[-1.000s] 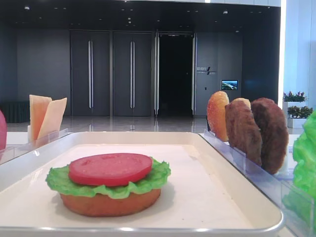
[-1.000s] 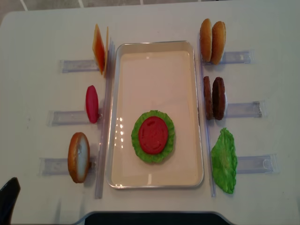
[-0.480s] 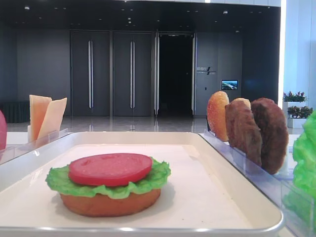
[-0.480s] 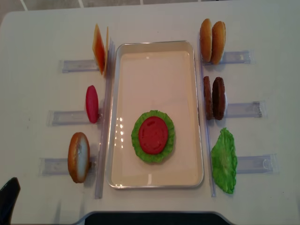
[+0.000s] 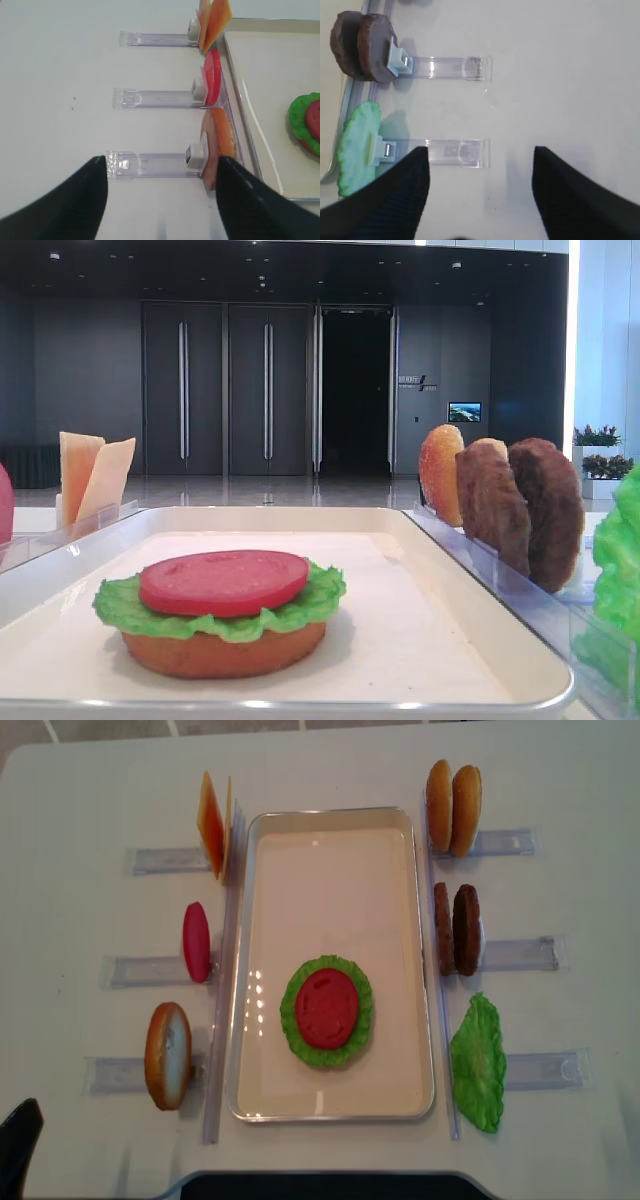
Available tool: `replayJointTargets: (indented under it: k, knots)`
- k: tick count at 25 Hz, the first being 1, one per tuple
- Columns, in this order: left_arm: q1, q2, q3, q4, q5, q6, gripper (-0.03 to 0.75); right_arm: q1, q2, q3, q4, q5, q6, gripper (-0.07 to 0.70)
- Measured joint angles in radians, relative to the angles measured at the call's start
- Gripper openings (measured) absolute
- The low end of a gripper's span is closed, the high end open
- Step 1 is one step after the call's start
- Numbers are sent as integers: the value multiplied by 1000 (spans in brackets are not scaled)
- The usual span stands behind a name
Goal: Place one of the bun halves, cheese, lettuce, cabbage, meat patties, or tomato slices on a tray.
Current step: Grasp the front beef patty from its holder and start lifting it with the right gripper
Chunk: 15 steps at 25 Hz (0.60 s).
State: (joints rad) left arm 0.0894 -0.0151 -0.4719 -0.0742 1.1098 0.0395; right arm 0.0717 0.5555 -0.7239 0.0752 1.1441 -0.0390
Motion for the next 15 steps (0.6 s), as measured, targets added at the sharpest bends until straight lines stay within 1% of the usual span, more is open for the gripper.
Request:
replayJointTargets:
  k: [7,11,15]
  knots:
    - [0,0,0,0,0,0,518,0,424,-223,46,6,0,454]
    - [0,0,0,0,0,0,518,0,588,-344,56,27,-1,454]
    - [0,0,0,0,0,0,518,0,696,-435,57,30,-1,454]
